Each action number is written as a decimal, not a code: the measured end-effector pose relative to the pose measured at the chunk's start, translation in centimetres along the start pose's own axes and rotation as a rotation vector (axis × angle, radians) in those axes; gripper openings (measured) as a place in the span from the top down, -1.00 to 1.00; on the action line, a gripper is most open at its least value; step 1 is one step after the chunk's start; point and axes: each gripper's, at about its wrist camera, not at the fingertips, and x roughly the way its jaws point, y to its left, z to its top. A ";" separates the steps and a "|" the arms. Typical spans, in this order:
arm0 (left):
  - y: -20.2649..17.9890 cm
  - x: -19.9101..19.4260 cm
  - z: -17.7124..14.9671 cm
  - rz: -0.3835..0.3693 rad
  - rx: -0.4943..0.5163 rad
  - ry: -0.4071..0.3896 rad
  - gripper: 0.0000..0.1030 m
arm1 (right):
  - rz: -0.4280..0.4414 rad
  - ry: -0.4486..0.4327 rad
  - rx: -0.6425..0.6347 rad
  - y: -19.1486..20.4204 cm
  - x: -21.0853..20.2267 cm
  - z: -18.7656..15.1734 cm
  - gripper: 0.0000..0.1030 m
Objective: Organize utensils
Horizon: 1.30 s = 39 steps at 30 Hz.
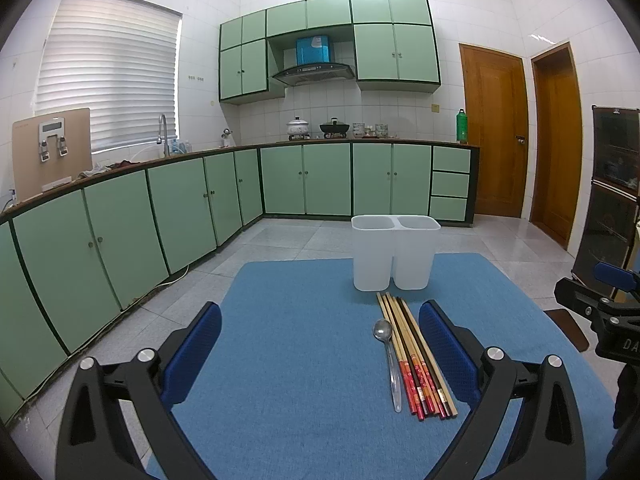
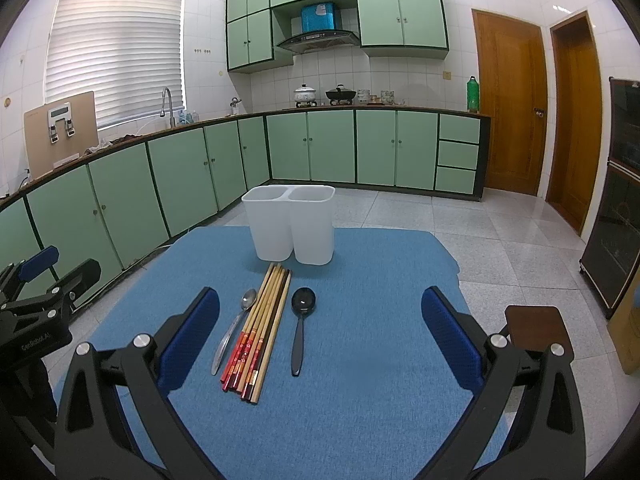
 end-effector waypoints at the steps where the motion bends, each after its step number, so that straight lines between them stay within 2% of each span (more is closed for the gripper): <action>1: 0.0 0.0 0.0 0.000 0.000 0.000 -0.88 | -0.001 -0.001 0.000 0.0 0.0 0.0 -0.90; 39: 0.8 0.2 0.3 0.023 -0.012 -0.004 -0.88 | -0.002 0.001 0.004 -0.2 -0.1 0.2 -0.90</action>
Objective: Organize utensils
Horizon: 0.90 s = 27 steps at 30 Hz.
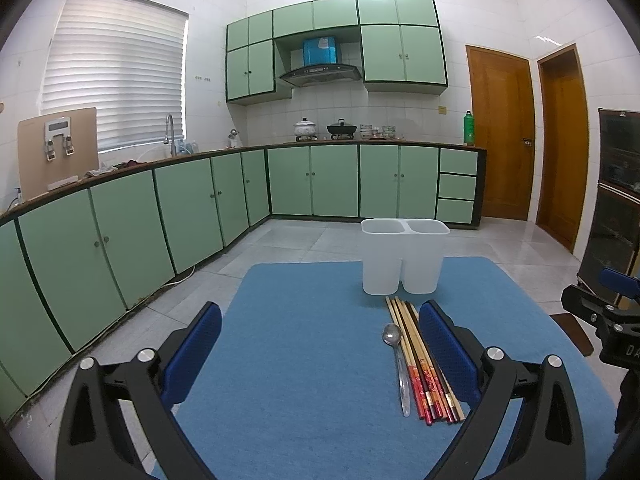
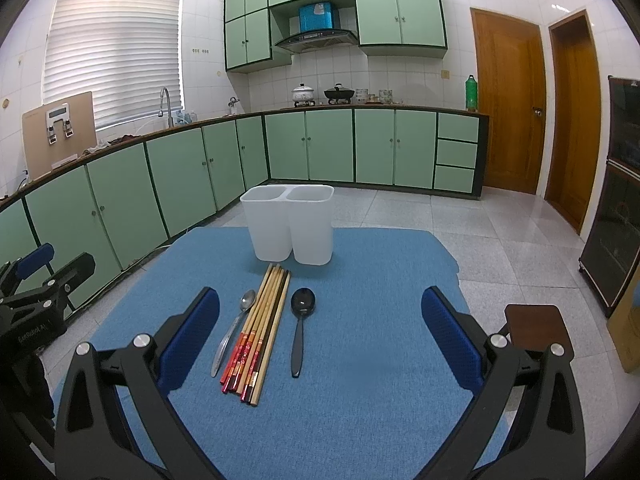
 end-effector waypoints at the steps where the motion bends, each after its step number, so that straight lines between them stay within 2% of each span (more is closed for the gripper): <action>1: 0.0 0.0 0.0 0.000 0.000 0.000 -0.88 | 0.000 0.001 0.001 0.0 0.0 0.0 -0.90; 27: 0.2 0.8 0.3 0.008 0.001 0.010 -0.88 | -0.002 0.019 0.008 -0.2 1.2 0.0 -0.90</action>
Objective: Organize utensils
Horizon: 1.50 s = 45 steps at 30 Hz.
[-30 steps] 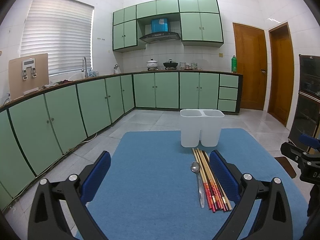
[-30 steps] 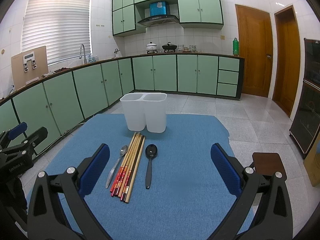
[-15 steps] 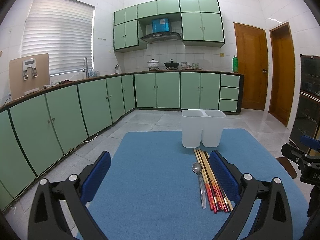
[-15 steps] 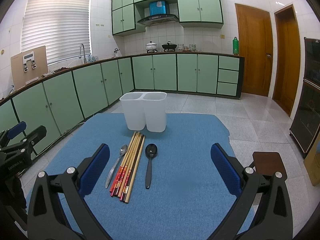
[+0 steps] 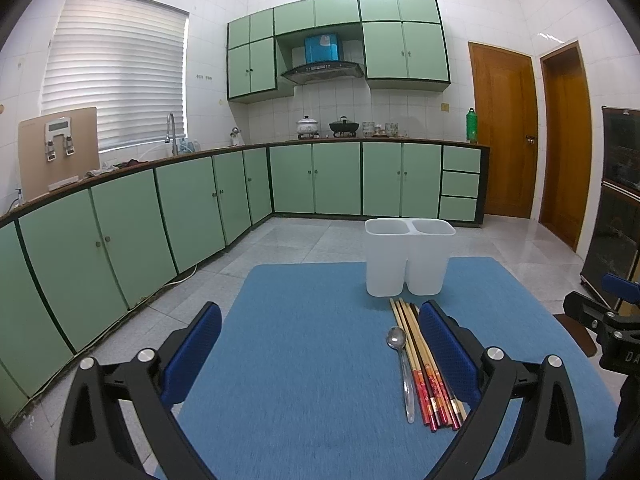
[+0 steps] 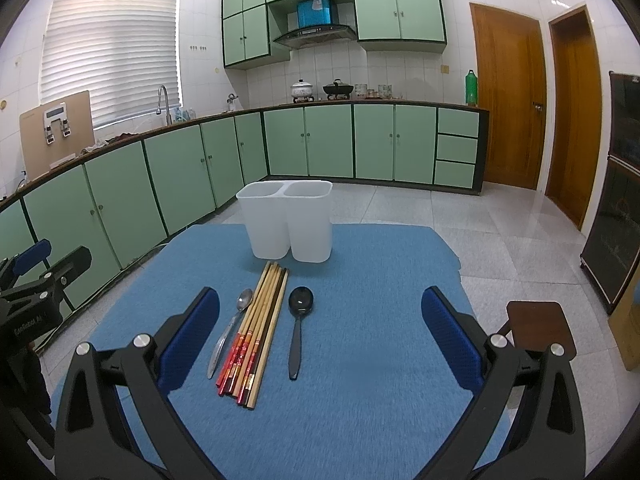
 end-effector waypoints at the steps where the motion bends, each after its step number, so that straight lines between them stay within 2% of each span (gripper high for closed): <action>1: 0.0 0.1 0.0 0.000 0.001 0.001 -0.88 | 0.000 0.002 0.001 0.0 0.1 0.0 -0.90; 15: -0.6 3.9 0.9 -0.017 0.012 0.053 -0.88 | 0.011 0.041 -0.001 -0.2 3.5 2.3 -0.90; 22: -0.8 6.5 1.0 -0.023 0.021 0.090 -0.88 | 0.019 0.104 0.009 -0.3 7.1 3.1 -0.90; 26: -1.0 9.1 0.9 -0.021 0.034 0.137 -0.88 | 0.019 0.165 0.011 -0.5 9.9 2.9 -0.90; 36: -0.7 15.9 -1.2 -0.019 0.041 0.317 -0.88 | 0.026 0.292 0.001 0.6 15.1 1.4 -0.90; 45: 0.2 18.9 -3.4 -0.009 0.029 0.430 -0.86 | 0.013 0.377 -0.046 1.5 18.6 0.0 -0.79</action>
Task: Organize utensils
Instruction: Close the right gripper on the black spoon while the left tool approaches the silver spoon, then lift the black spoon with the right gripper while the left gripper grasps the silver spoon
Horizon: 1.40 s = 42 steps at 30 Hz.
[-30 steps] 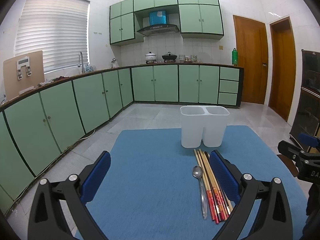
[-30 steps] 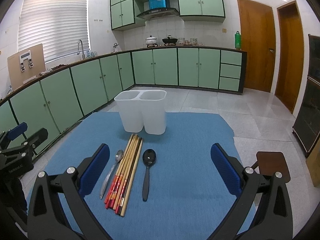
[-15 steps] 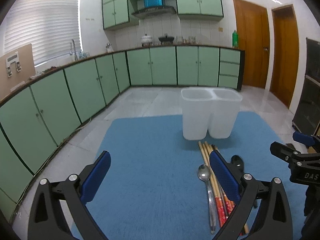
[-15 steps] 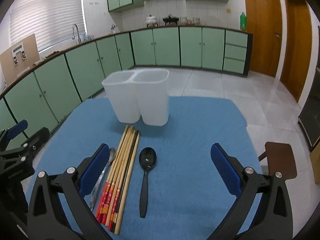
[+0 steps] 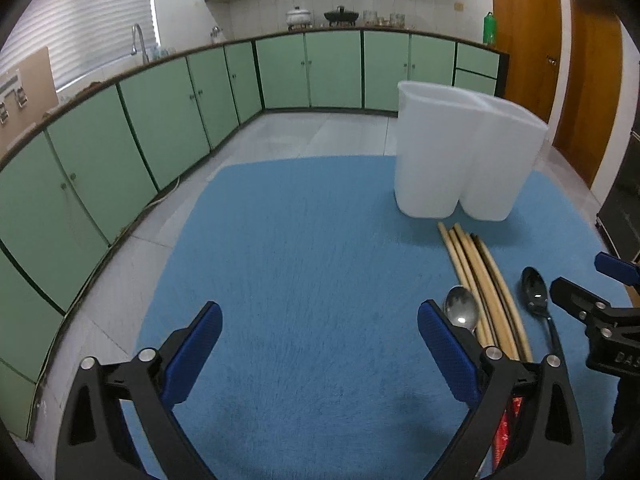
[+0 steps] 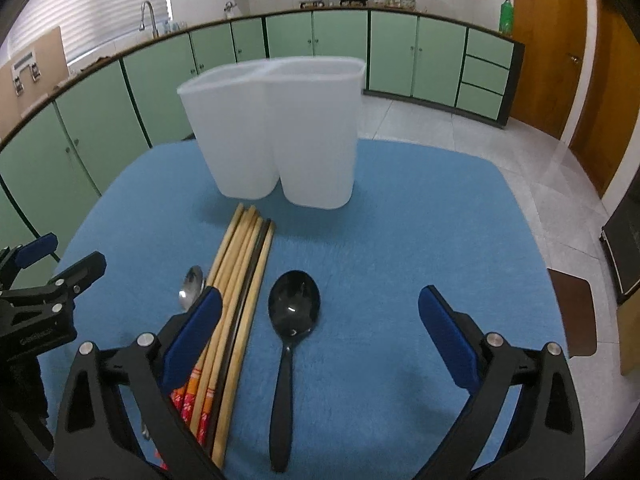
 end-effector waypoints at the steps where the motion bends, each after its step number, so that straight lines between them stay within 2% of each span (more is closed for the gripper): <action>1: 0.1 0.1 0.1 -0.001 0.002 0.006 -0.85 | -0.004 0.013 -0.005 0.2 0.4 0.0 -0.69; 2: 0.0 0.4 0.1 0.000 0.005 0.011 -0.85 | -0.004 0.025 -0.009 0.3 0.8 0.1 -0.57; 6: -0.2 1.0 0.2 -0.009 0.006 0.022 -0.85 | -0.008 0.065 -0.017 0.5 1.9 0.0 -0.43; 8: -0.3 1.1 0.3 -0.015 0.011 0.024 -0.85 | -0.004 0.084 -0.010 0.6 2.4 0.0 -0.18; 11: -1.2 1.4 0.6 -0.035 0.026 0.027 -0.84 | 0.024 0.114 0.008 0.4 3.0 -0.3 0.09; 12: -1.6 1.5 0.6 -0.039 0.032 0.028 -0.84 | 0.018 0.104 0.002 0.5 2.9 -0.3 0.11; 14: -2.5 1.6 0.6 -0.054 0.044 0.035 -0.84 | 0.022 0.099 -0.011 0.7 2.8 -0.3 0.39; 22: -5.5 2.5 0.0 -0.118 0.104 0.082 -0.84 | 0.061 0.103 0.050 -1.3 1.8 -0.7 0.40; 29: -6.1 4.0 -0.4 -0.096 0.133 0.130 -0.84 | 0.058 0.102 0.067 -2.0 1.8 0.2 0.39; 32: -6.0 4.5 -0.6 -0.109 0.129 0.143 -0.85 | 0.056 0.101 0.073 -1.8 2.2 0.1 0.39; 35: -5.4 4.9 -0.4 -0.134 0.099 0.157 -0.87 | 0.044 0.097 0.066 -1.8 2.3 -0.2 0.39; 38: -5.2 4.9 -0.1 -0.103 0.134 0.134 -0.88 | 0.001 0.097 0.033 -1.3 2.5 -0.5 0.39; 42: -4.7 4.8 -0.1 -0.091 0.122 0.129 -0.88 | -0.036 0.099 0.012 -1.3 2.7 -0.4 0.38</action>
